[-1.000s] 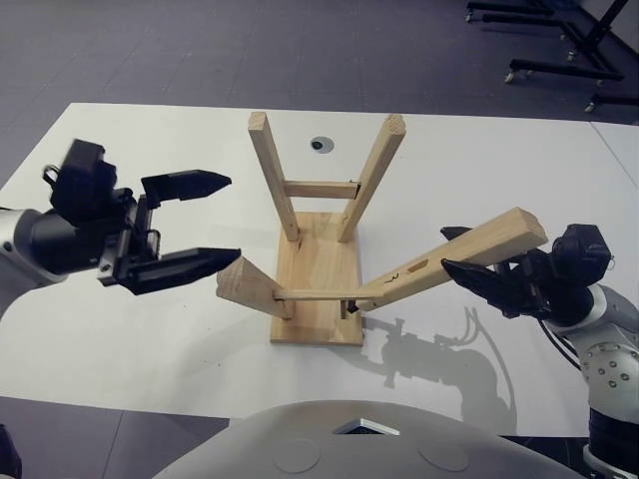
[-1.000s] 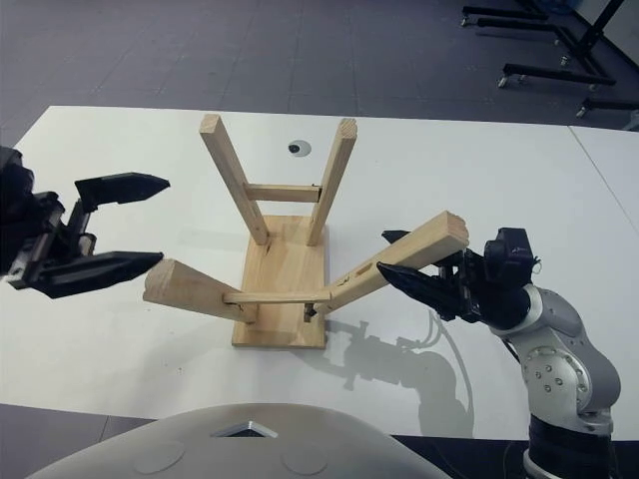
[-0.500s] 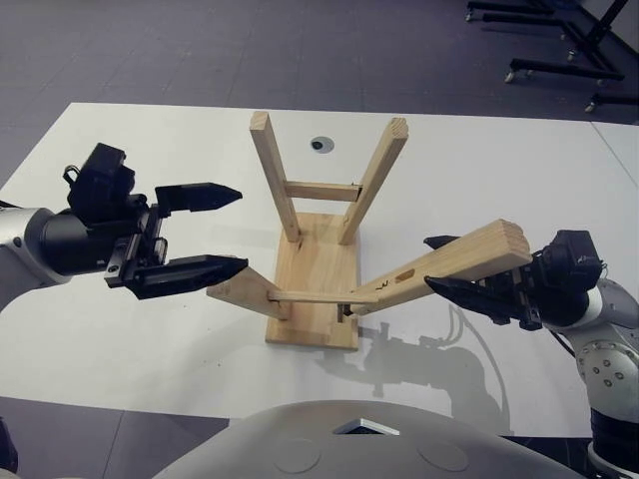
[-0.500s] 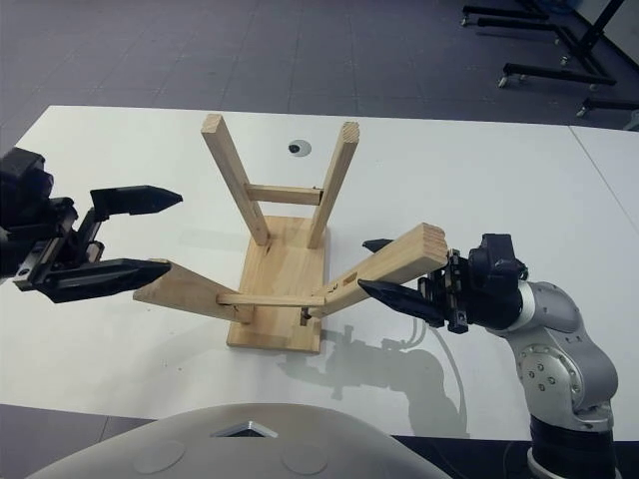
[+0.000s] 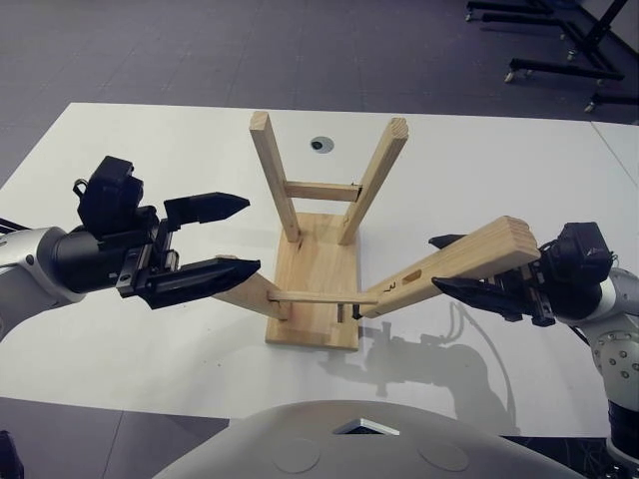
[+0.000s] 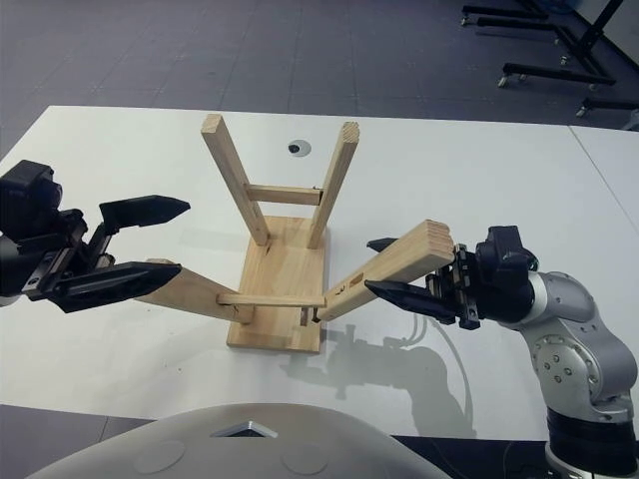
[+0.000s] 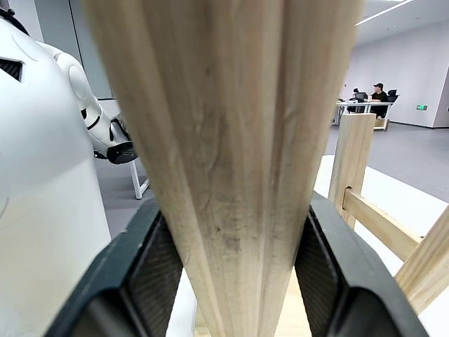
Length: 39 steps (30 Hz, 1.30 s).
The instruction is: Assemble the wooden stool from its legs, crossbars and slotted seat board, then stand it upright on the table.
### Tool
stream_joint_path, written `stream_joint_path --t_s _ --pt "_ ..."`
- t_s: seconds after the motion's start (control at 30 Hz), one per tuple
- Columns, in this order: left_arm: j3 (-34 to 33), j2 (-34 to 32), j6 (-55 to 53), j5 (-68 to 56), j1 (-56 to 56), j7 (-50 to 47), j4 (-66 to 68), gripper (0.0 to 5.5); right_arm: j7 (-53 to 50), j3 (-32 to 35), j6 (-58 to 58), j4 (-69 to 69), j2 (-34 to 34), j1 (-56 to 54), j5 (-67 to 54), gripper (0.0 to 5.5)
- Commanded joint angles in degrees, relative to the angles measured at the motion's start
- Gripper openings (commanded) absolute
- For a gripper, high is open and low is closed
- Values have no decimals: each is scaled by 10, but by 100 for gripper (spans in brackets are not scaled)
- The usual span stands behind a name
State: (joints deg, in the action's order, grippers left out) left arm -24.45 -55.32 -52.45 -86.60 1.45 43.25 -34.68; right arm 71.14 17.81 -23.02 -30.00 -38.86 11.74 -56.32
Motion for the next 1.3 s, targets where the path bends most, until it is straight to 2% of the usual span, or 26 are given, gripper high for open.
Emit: stream_joint_path --t_s 0.03,0.43,0.87,1.1,1.3 --pt "-6 -3 2 -33 -15 -18 4 540 -11 -13 8 -1 15 -4 5 209" --pt "41 -12 -8 54 -18 6 15 540 -10 -69 67 5 56 15 67 209" --pt "44 -1 -3 69 1 4 -4 540 34 -85 109 33 20 9 120 209" --pt "43 6 3 69 14 -2 -17 540 3 -81 115 11 27 -2 114 207" --pt "48 15 13 72 22 -15 -27 540 15 -103 97 4 10 11 116 207"
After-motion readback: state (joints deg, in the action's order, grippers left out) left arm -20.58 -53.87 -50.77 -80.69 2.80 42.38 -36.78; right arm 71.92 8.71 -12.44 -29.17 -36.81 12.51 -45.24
